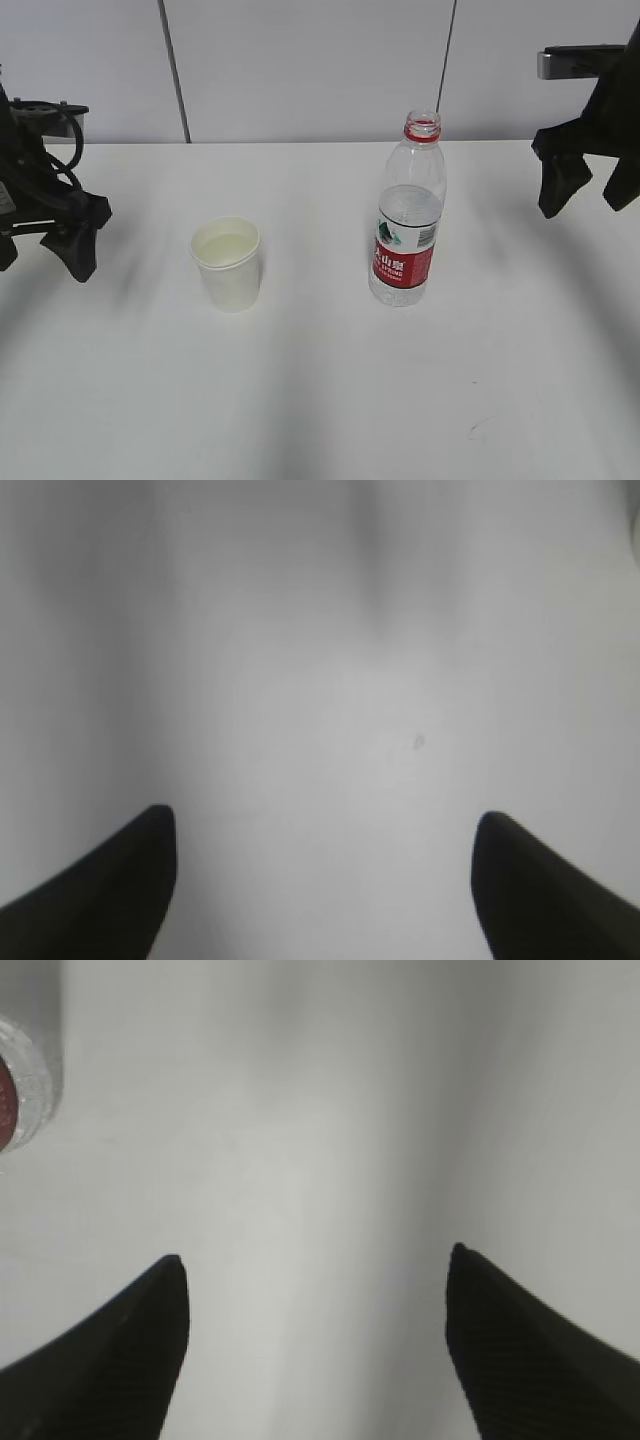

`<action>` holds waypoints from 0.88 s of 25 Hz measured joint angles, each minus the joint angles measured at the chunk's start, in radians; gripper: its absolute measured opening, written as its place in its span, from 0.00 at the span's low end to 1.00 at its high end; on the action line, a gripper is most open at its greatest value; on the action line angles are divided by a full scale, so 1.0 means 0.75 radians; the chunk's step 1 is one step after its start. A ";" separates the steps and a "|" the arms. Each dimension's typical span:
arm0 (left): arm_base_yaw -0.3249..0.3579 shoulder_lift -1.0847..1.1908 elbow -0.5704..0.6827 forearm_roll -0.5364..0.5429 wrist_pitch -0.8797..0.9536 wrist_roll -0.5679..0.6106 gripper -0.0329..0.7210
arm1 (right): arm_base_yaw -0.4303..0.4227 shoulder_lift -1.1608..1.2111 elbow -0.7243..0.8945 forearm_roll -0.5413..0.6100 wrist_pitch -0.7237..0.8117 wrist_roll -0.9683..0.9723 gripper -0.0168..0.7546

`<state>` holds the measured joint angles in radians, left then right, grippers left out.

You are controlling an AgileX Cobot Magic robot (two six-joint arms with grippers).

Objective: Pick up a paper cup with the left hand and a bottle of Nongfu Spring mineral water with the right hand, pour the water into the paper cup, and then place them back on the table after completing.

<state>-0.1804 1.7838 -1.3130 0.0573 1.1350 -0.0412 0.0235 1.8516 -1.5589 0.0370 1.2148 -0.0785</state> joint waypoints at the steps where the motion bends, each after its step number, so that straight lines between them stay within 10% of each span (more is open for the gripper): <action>1: 0.000 -0.012 0.000 -0.003 0.004 0.000 0.78 | 0.000 0.000 0.000 0.012 0.002 -0.007 0.79; 22: 0.000 -0.949 0.583 -0.093 0.064 0.000 0.78 | 0.000 -0.870 0.810 0.080 0.007 -0.058 0.79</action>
<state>-0.1804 1.0719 -0.8757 -0.0121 1.1832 -0.0412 0.0235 1.1991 -0.9513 0.0972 1.2197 -0.1219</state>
